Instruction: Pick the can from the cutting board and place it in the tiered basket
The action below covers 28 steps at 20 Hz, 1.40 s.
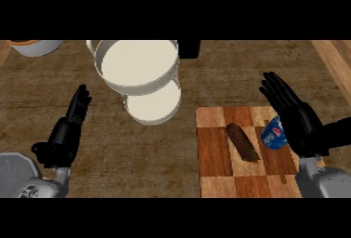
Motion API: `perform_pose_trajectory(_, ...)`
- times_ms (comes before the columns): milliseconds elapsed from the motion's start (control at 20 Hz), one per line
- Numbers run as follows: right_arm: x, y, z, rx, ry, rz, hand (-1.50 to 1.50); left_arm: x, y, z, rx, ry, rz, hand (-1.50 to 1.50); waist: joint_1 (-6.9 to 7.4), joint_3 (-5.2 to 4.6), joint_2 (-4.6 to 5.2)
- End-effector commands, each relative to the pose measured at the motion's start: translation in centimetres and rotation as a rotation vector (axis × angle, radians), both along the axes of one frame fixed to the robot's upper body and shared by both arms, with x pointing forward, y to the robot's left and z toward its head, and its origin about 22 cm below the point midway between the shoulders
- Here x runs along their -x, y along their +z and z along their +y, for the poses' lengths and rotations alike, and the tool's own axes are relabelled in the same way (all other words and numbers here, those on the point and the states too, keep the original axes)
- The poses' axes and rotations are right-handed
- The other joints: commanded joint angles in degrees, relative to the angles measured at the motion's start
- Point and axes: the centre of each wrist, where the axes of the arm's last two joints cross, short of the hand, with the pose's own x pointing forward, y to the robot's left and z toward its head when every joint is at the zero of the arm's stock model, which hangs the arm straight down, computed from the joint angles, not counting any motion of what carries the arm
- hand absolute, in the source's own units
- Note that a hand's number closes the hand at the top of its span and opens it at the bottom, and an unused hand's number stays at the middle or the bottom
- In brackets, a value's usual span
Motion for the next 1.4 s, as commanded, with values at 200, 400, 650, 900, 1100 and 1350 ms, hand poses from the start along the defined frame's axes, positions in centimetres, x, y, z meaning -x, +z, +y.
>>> perform_pose_trajectory(200, 0.7, 3.6, -7.1, 0.015, 0.242, -0.388, 1.5, -1.3, 0.3, -2.1, 0.124, -0.109, 0.193, 0.0, -0.34, 1.28, 0.12)
perform_pose_trajectory(400, 1.8, -0.8, -13.2, 0.019, -0.395, -0.285, -1.5, -1.0, -0.7, -2.5, 0.185, -0.17, 0.271, 0.0, -0.07, 1.16, 0.59)
perform_pose_trajectory(650, 4.3, -3.5, -15.4, 0.171, -0.094, -0.427, -1.5, -2.0, 0.6, -2.9, 0.187, -0.203, 0.306, 0.0, 1.38, 1.02, 0.14)
perform_pose_trajectory(900, 7.4, 1.2, -17.5, 0.502, -0.002, -0.371, -1.5, -1.5, 0.3, -2.1, 0.214, -0.17, 0.296, 0.0, 0.49, 0.87, -0.16)
perform_pose_trajectory(1100, 8.9, 5.3, -16.0, 0.749, -0.086, -0.317, -1.5, -0.5, -0.6, -1.8, 0.191, -0.163, 0.317, 0.0, 0.23, 0.67, -0.4)
perform_pose_trajectory(1350, 10.2, 8.7, -13.4, 1.005, -0.171, -0.184, -1.5, -1.8, 0.0, -2.0, 0.178, -0.165, 0.298, 0.0, -0.18, 0.58, -0.14)
